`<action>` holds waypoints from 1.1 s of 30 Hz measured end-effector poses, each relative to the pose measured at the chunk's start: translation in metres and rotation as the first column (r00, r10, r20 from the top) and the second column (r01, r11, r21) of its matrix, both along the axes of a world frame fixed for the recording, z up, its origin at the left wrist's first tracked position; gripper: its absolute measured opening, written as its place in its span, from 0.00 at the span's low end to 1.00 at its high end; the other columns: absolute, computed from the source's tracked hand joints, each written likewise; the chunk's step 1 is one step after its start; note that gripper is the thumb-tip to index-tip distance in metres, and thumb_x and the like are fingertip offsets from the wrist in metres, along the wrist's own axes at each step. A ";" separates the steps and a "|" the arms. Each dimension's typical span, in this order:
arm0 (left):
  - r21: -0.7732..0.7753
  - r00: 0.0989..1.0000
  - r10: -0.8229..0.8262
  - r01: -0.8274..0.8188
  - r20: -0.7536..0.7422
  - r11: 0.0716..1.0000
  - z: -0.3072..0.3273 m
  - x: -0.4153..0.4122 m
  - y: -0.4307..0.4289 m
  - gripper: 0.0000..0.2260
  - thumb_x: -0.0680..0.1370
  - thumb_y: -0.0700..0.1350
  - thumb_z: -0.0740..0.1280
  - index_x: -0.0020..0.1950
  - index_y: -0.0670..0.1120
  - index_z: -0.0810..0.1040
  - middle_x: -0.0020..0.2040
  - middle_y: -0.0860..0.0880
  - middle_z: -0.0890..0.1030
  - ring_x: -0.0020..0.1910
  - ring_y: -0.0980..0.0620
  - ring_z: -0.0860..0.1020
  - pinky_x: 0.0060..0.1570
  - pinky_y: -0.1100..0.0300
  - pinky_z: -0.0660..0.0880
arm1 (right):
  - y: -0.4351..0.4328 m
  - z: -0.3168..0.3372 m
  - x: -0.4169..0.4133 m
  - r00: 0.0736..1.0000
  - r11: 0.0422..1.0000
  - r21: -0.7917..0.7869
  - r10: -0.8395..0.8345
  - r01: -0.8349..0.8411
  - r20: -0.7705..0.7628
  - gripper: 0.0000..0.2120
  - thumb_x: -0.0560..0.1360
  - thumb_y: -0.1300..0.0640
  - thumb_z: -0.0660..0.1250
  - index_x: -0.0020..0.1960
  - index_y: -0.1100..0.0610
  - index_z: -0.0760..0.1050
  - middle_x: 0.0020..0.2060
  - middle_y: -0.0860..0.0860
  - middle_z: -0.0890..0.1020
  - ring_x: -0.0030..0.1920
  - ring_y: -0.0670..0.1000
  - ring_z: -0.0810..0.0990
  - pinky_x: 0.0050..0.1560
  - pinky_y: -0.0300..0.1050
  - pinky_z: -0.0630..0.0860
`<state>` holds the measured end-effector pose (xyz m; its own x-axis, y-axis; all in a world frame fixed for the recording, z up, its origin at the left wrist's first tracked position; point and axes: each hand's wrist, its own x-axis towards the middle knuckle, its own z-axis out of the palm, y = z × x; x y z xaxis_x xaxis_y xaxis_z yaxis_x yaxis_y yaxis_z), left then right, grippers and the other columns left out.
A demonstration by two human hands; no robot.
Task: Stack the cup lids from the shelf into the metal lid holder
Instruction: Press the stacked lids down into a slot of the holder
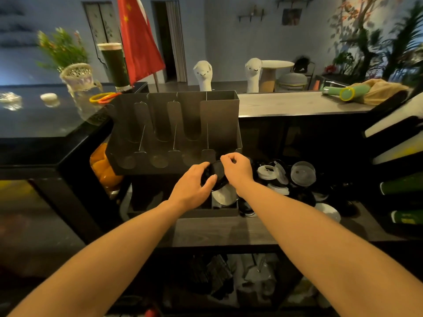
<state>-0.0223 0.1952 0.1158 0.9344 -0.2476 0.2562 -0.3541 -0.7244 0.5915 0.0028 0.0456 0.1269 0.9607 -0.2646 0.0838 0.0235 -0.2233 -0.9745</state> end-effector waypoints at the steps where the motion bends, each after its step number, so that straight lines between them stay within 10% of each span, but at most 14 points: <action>1: 0.007 1.000 -0.003 0.003 0.023 1.000 0.001 0.000 0.004 0.28 0.81 0.59 0.62 0.78 0.49 0.63 0.71 0.50 0.71 0.68 0.52 0.71 0.63 0.60 0.69 | 0.005 0.000 0.000 1.000 0.998 0.056 -0.019 0.021 -0.022 0.04 0.79 0.53 0.65 0.46 0.50 0.77 0.42 0.49 0.80 0.47 0.51 0.79 0.47 0.48 0.80; 11: -0.078 0.994 -0.090 0.095 0.069 0.992 0.028 0.016 0.039 0.26 0.75 0.54 0.73 0.71 0.52 0.72 0.63 0.56 0.75 0.61 0.58 0.72 0.63 0.58 0.73 | 0.034 0.020 0.010 1.000 0.991 0.135 0.017 -0.014 -0.020 0.08 0.81 0.52 0.63 0.54 0.54 0.79 0.46 0.52 0.81 0.48 0.52 0.80 0.37 0.43 0.79; 16: 0.096 0.974 -0.052 0.031 0.219 0.995 0.051 0.041 0.050 0.30 0.72 0.58 0.74 0.70 0.52 0.71 0.63 0.53 0.77 0.62 0.53 0.74 0.63 0.53 0.73 | 0.028 0.040 0.024 0.991 0.969 -0.222 0.121 -0.107 0.052 0.10 0.81 0.46 0.61 0.56 0.51 0.73 0.46 0.50 0.80 0.44 0.50 0.81 0.31 0.41 0.79; 22: 0.250 0.965 0.158 -0.208 0.208 0.946 0.069 0.076 0.055 0.35 0.71 0.63 0.73 0.73 0.51 0.67 0.65 0.48 0.77 0.66 0.45 0.72 0.62 0.45 0.75 | 0.020 0.064 0.043 0.947 0.575 -0.790 0.320 -0.211 -0.021 0.16 0.84 0.46 0.53 0.67 0.51 0.67 0.51 0.52 0.81 0.45 0.54 0.78 0.44 0.51 0.76; 30: 0.625 0.987 0.154 -0.153 0.053 0.765 0.070 0.100 0.033 0.34 0.74 0.59 0.71 0.76 0.52 0.62 0.73 0.47 0.71 0.78 0.32 0.51 0.72 0.37 0.58 | 0.037 0.088 0.052 0.787 0.242 -0.756 0.302 -0.609 -0.538 0.12 0.79 0.59 0.62 0.61 0.58 0.69 0.38 0.56 0.80 0.27 0.50 0.82 0.25 0.40 0.76; 33: 0.667 0.986 0.168 -0.121 -0.007 0.736 0.059 0.106 0.025 0.32 0.75 0.59 0.70 0.76 0.52 0.64 0.73 0.47 0.71 0.78 0.33 0.50 0.72 0.36 0.57 | 0.049 0.081 0.054 0.740 0.201 -0.715 0.260 -0.669 -0.620 0.10 0.80 0.60 0.62 0.59 0.61 0.73 0.39 0.57 0.81 0.34 0.53 0.84 0.40 0.48 0.84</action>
